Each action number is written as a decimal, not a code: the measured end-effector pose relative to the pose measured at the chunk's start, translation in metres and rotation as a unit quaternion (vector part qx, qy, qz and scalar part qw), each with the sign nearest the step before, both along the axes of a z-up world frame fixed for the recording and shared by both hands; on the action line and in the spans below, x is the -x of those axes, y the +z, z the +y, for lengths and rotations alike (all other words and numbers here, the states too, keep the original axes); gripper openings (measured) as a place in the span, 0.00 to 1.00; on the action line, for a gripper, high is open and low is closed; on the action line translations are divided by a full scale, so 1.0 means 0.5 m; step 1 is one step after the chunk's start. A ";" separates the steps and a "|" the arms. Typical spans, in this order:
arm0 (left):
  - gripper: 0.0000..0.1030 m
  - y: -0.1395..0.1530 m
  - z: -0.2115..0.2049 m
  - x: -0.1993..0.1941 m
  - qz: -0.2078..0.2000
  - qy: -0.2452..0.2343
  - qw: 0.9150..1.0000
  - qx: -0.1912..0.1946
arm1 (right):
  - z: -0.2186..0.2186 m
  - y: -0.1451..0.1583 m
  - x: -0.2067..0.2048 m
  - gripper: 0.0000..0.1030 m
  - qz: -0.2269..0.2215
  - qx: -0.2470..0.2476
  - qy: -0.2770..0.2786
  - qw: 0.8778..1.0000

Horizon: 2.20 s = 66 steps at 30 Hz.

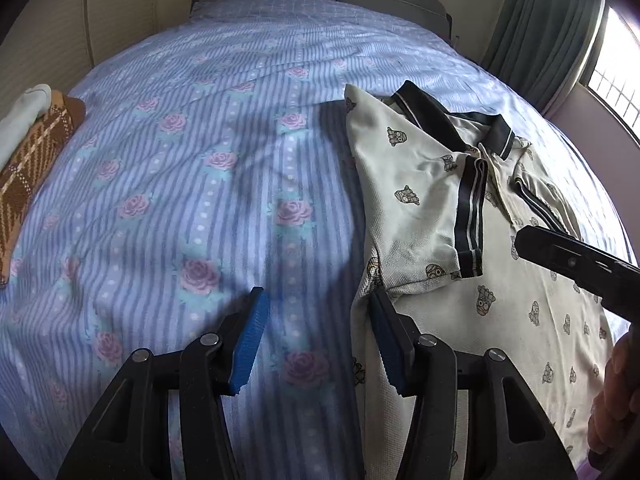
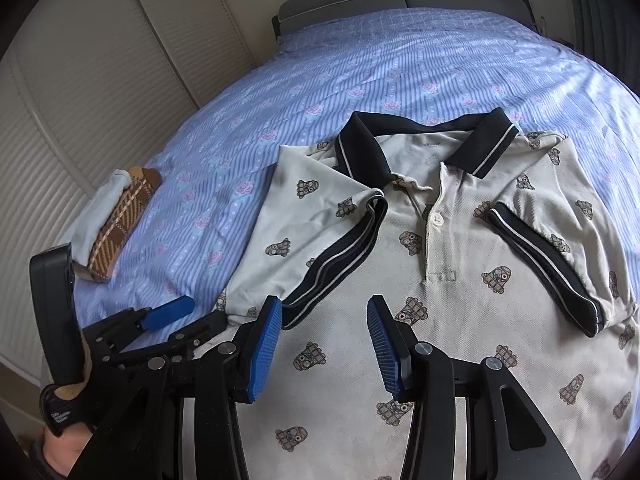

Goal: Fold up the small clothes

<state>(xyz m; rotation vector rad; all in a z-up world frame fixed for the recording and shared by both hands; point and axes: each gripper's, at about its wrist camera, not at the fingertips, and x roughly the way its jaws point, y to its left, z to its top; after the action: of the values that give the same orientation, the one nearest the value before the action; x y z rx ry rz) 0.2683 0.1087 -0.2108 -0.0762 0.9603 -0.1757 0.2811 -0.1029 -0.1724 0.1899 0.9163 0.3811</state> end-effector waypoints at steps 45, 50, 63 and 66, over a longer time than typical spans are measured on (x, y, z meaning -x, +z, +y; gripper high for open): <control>0.08 0.034 -0.050 -0.343 0.013 -0.132 0.991 0.035 | 0.046 -0.085 -0.040 0.15 0.046 -0.063 -0.003 0.997; 0.08 0.029 -0.045 -0.342 0.011 -0.128 0.991 0.032 | 0.022 -0.101 -0.020 0.06 0.056 -0.051 -0.025 0.997; 0.30 0.121 -0.033 -0.055 -0.044 -0.111 0.993 -0.016 | -0.075 -0.012 0.091 0.40 0.020 -0.030 -0.042 0.998; 0.35 0.123 -0.036 0.063 -0.045 -0.084 0.995 -0.017 | -0.125 0.018 0.174 0.40 -0.006 0.001 -0.052 0.999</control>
<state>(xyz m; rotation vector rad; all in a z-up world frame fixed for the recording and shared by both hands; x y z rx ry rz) 0.2371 0.0909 -0.1493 0.0431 0.8802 -0.3159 0.1941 -0.1654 -0.1635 0.2317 0.8923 0.2847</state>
